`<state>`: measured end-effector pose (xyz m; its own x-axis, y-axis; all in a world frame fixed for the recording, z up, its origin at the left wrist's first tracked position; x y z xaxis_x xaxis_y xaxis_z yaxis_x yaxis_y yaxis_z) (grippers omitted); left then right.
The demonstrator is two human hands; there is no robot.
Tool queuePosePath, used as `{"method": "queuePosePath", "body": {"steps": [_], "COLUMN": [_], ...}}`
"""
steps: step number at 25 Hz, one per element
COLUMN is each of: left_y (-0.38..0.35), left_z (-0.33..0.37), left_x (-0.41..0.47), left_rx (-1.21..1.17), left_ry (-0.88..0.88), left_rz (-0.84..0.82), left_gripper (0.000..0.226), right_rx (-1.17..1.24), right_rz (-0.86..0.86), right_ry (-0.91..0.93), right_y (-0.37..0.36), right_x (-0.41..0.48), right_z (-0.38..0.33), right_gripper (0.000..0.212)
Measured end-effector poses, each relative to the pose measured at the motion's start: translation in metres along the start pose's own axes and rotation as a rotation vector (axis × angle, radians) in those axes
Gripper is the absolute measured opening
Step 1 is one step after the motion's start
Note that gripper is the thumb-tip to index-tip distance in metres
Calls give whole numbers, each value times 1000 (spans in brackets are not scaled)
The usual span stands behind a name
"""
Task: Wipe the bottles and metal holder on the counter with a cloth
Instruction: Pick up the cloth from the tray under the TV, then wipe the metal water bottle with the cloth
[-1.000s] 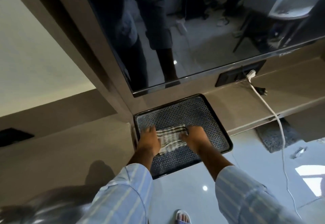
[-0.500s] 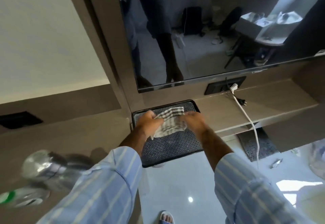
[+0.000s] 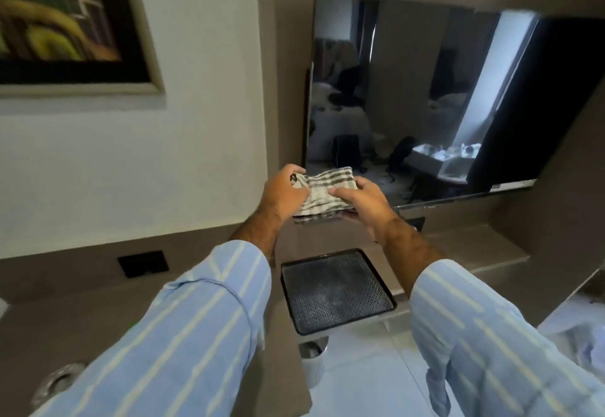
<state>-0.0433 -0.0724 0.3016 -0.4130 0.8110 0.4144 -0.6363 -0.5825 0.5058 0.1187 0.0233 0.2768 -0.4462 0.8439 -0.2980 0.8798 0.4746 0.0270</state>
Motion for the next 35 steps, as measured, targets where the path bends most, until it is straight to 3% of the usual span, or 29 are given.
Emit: {"method": "queuePosePath", "body": {"steps": [4,6,8,9,11,13,15,17,19,22,26,28,31,35], "left_y": [83,115,132,139,153,160,155,140,117,76,44,37,18,-25], "left_z": [15,16,3,-10,-46,-90,-136,-177,-209,-237,-247,-238,-197,-190], "left_x": [-23,-40,-58,-67,-87,-112,-142,-173,-203,-238,-248,-235,-208,-206], "left_rx": [-18,55,65,51,-71,-259,-360,-406,-447,-586,-690,-637,-374,-430], "left_ry": [-112,-237,-244,-218,-110,44,216,388,545,652,758,686,518,351], "left_rz": [0,-89,-227,-248,-143,65,239,321,366,432,469,488,404,452], "left_gripper": [38,63,94,99,87,72,62,59,63,56,19,18,30,41], "right_rx": [-42,-92,-129,-135,-129,-230,-668,-1144,-1266,-1073,-879,-844,-798,-718], "right_rz": [-85,-119,-164,-204,-337,-403,-296,-143,-82,-20,-54,-60,-79,-123], "right_ry": [108,114,87,62,-7,-37,89,242,246,260,343,369,438,532], "right_y": [-66,-105,-144,-163,-201,-226,-238,-238,-232,-214,-192,-186,-190,-197], "right_x": [-42,-57,-66,-70,-75,-73,-59,-42,-25,-13,-6,-1,3,5], "right_z": [-54,-64,-64,-61,-48,-26,7,49,86,117,123,120,118,123], "right_gripper": [26,26,24,23,22,43,67,72,64,39,48,52,54,51]}}
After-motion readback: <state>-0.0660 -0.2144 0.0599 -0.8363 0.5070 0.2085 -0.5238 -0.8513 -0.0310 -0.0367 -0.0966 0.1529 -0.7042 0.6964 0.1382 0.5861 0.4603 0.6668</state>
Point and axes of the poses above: each hand's wrist, its own x-axis towards the middle knuckle, its own y-axis out of the back of the hand, z = x × y, the point moved 5 cm from there along x, towards the middle knuckle, and after that the axes turned 14 degrees about -y, right-handed, at the moved point
